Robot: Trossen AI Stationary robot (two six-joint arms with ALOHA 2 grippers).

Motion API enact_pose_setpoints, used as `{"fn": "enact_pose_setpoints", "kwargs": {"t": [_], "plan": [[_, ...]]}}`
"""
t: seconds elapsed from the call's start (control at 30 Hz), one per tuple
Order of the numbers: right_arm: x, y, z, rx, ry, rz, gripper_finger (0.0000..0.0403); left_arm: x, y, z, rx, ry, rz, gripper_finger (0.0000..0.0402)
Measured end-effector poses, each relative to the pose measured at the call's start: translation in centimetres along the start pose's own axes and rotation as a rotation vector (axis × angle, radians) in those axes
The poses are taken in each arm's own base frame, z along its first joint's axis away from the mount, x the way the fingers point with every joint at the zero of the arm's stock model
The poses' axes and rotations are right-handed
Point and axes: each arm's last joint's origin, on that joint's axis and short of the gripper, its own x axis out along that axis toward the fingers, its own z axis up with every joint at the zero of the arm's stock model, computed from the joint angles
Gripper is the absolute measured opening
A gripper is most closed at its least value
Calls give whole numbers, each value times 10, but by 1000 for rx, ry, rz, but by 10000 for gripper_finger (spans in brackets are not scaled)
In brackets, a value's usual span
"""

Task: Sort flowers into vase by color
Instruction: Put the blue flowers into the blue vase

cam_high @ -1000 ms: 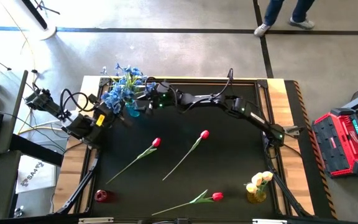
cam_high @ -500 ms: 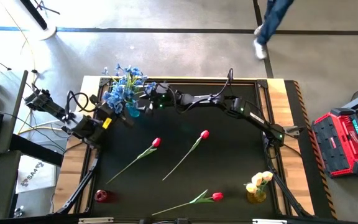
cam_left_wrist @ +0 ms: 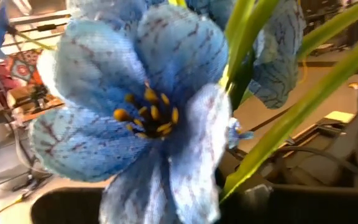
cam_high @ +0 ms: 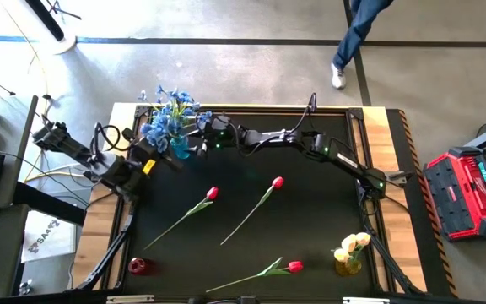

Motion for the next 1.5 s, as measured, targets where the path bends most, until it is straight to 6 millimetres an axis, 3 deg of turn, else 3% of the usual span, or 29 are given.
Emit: {"fn": "enact_pose_setpoints", "kwargs": {"t": [0.13, 0.33, 0.63, 0.93, 1.17, 1.33, 1.5], "plan": [[0, 0, 3, -38, -32, 6, 339, 6, -1, -3, 21, 8, 35, 0], [4, -5, -14, 5, 5, 15, 339, 13, -1, -8, 15, 17, 73, 0], [3, -4, -10, -141, -21, 37, 319, 14, -1, -8, 25, 18, 75, 0], [2, -7, -9, -116, -19, 84, 244, 14, -1, -8, 27, 18, 75, 0], [1, -9, -12, -10, 22, 91, 238, 14, -1, -8, 28, 18, 75, 0], [1, -10, -15, -9, 72, 86, 180, 14, -1, -8, 30, 18, 75, 0], [0, -9, -11, -51, 32, 93, 195, 14, -2, -9, 35, 18, 74, 0]]}}
